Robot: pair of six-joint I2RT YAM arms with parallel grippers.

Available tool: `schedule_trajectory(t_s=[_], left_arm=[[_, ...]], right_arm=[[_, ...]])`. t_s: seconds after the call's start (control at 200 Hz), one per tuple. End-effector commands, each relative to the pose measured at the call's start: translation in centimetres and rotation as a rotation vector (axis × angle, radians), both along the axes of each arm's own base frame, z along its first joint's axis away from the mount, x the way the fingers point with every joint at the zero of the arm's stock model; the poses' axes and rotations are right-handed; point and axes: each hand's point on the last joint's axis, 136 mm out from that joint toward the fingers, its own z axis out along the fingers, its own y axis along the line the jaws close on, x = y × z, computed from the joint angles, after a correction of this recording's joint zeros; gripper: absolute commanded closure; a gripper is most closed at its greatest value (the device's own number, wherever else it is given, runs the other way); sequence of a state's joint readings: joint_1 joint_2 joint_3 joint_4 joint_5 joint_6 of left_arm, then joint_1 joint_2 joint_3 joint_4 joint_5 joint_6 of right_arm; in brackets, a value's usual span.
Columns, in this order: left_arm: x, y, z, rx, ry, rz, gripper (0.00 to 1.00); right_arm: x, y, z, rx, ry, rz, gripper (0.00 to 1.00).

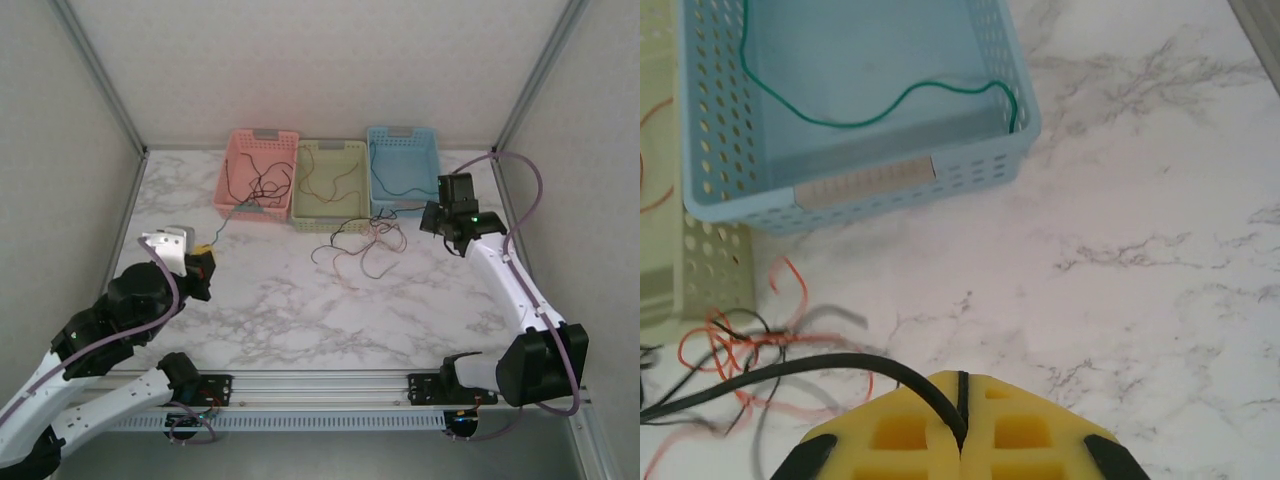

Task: Untangle the cables
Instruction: Untie the cable from multiple cables.

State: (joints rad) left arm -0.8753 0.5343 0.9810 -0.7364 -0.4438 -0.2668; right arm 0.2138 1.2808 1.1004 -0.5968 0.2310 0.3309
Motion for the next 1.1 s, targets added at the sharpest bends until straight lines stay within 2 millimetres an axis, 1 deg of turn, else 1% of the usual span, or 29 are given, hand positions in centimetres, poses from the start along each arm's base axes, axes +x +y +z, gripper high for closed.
schedule_trajectory(t_s=[0.0,0.08,0.135,0.215,0.27,0.37,0.416,0.576,0.661,0.776,0.821,0.916,1.096], left_arm=[[-0.2,1.6,-0.3,0.048,0.012,0.054,1.00],[-0.1,1.2,-0.3,0.048,0.017,0.039,1.00],[0.0,1.1,-0.4,0.048,0.021,0.041,1.00],[0.1,0.6,-0.3,0.032,0.018,0.031,1.00],[0.1,0.0,0.2,0.009,0.016,0.007,1.00],[-0.2,-1.2,1.2,-0.022,0.024,-0.054,1.00],[-0.2,-1.4,1.8,-0.034,0.019,-0.066,1.00],[0.4,-1.8,3.6,-0.056,0.001,-0.052,1.00],[1.1,-2.7,4.5,-0.062,0.008,-0.051,1.00],[2.2,-4.4,6.3,-0.083,-0.002,-0.072,1.00],[2.5,-5.2,7.1,-0.094,-0.007,-0.087,1.00],[3.1,-6.4,8.3,-0.105,-0.011,-0.112,1.00],[3.9,-7.2,9.0,-0.115,-0.017,-0.109,1.00]], right_arm=[[0.1,1.0,1.2,0.040,-0.054,0.053,1.00],[-0.3,2.7,1.9,0.119,-0.059,0.125,1.00],[-0.7,3.8,2.8,0.181,-0.081,0.162,1.00],[-1.4,4.8,4.4,0.248,-0.116,0.199,1.00],[-1.9,5.3,5.3,0.283,-0.138,0.217,1.00],[-3.2,5.7,6.3,0.319,-0.149,0.240,1.00],[-3.9,5.7,6.6,0.326,-0.150,0.246,1.00],[-6.8,4.8,7.4,0.311,-0.150,0.237,1.00],[-8.4,4.2,8.1,0.305,-0.160,0.227,1.00],[-10.1,3.1,10.0,0.281,-0.209,0.202,1.00],[-10.6,2.3,10.8,0.253,-0.238,0.182,1.00],[-11.6,1.0,11.6,0.195,-0.267,0.151,1.00],[-13.1,-1.9,12.0,0.095,-0.302,0.049,1.00]])
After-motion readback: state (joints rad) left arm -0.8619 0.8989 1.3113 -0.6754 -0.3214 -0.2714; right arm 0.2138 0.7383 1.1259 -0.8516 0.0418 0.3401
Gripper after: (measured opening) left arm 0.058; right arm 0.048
